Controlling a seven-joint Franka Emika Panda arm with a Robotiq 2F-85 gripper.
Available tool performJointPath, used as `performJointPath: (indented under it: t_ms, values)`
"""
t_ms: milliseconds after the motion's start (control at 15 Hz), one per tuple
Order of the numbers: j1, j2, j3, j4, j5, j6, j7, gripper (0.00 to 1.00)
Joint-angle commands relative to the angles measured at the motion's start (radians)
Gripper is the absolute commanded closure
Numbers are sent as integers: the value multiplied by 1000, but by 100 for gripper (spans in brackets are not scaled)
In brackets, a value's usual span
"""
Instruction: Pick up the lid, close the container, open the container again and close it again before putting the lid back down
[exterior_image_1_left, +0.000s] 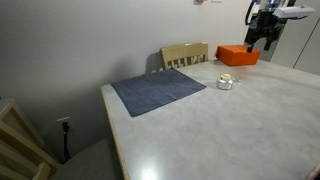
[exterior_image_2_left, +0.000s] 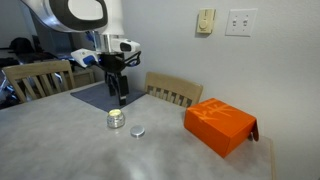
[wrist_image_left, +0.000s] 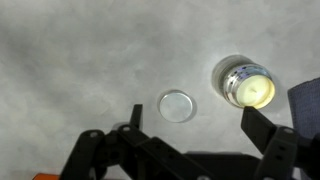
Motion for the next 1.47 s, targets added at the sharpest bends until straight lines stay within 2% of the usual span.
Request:
performJointPath:
  t_ms: [0,67,200,267,467,600,733,1067,1400]
  values:
    - [-55,85,22,47,89,89,-125,0]
    - [-79,101,40,60,150,102,-192,0]
    - [-112,155,61,125,219,51,-306,0]
    - [-71,99,32,55,163,83,-214,0]
    - [-99,145,47,100,193,80,-274,0]
    - [-56,143,18,71,137,185,-173,0]
    - [-29,186,3,94,93,230,-81,0]
    - [34,285,-33,165,11,150,115,0]
    - [25,362,-25,237,29,160,112,0]
